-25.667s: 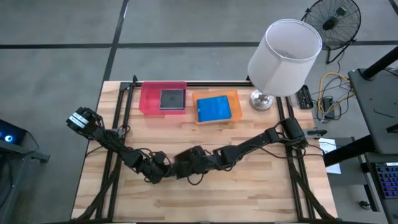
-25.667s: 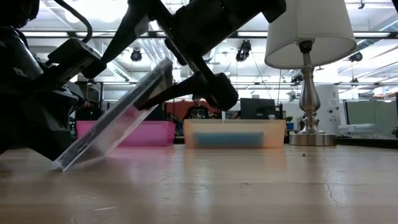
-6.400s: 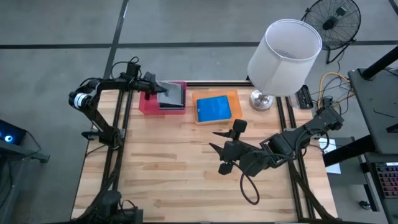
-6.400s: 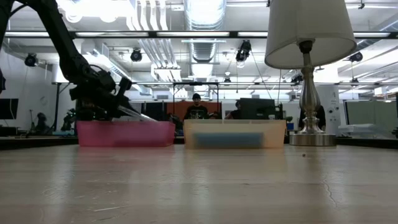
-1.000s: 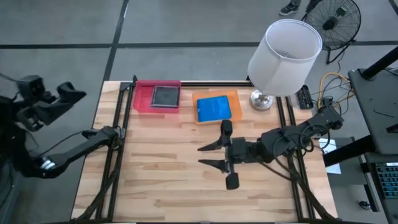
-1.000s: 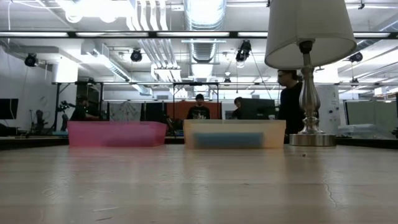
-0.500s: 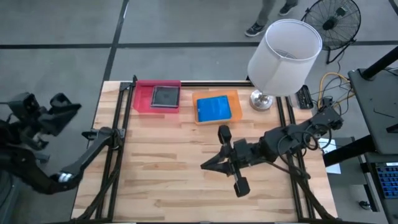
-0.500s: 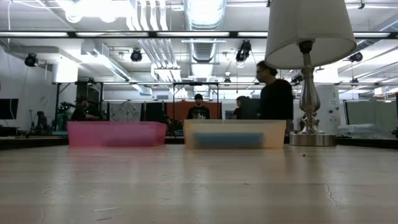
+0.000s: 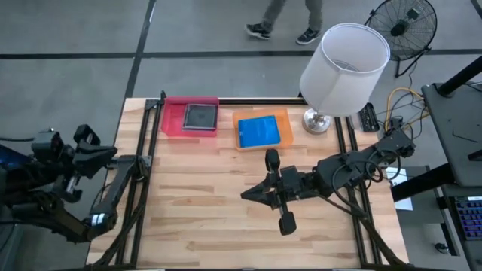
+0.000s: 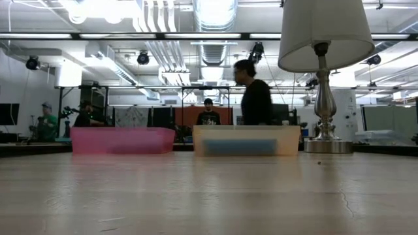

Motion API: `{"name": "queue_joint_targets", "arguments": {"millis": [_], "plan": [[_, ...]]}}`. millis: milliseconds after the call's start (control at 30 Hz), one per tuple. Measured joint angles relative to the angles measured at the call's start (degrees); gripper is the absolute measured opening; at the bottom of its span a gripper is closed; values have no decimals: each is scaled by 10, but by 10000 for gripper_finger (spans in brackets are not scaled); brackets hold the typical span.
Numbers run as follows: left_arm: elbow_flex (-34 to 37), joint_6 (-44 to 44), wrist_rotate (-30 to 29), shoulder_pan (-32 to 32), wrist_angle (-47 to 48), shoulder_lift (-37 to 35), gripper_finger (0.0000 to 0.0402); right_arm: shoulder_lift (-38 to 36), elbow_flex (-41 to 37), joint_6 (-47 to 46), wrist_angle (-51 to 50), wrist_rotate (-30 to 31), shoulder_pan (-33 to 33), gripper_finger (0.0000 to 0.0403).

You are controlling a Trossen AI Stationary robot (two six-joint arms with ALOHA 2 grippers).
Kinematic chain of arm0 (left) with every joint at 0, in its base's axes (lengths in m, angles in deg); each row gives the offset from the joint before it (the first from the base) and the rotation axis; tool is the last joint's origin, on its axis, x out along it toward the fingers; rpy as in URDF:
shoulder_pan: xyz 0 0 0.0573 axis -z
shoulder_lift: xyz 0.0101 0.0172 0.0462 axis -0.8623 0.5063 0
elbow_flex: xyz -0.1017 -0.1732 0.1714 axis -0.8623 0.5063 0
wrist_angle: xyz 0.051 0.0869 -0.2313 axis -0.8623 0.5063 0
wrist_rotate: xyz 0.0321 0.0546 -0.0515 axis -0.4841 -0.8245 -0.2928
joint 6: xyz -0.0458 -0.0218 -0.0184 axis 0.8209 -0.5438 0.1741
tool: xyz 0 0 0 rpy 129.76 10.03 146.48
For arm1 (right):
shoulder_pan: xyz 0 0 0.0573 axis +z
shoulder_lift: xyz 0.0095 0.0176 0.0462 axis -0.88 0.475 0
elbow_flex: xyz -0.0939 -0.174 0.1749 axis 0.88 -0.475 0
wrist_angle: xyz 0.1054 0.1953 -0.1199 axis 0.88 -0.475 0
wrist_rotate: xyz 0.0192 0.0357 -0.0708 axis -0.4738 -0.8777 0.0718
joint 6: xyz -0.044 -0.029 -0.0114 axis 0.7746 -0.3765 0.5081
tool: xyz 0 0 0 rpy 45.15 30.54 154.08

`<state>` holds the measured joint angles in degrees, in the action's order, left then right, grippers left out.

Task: Pick & place jewel cases by type
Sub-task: Return to Home Position

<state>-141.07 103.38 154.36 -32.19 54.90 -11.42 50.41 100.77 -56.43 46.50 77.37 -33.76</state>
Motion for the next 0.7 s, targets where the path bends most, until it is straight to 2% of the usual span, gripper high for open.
{"name": "queue_joint_targets", "arguments": {"millis": [200,367,533,700], "plan": [[4,-10,-3,61,0,2,0,0,0,2,-2,0,0,9],[9,-23,-3,141,0,15,0,0,0,11,-3,1,0,9],[23,-36,-2,263,1,35,0,0,0,64,-3,2,0,9],[42,-59,-3,417,25,53,0,0,0,68,-3,21,0,9]]}}
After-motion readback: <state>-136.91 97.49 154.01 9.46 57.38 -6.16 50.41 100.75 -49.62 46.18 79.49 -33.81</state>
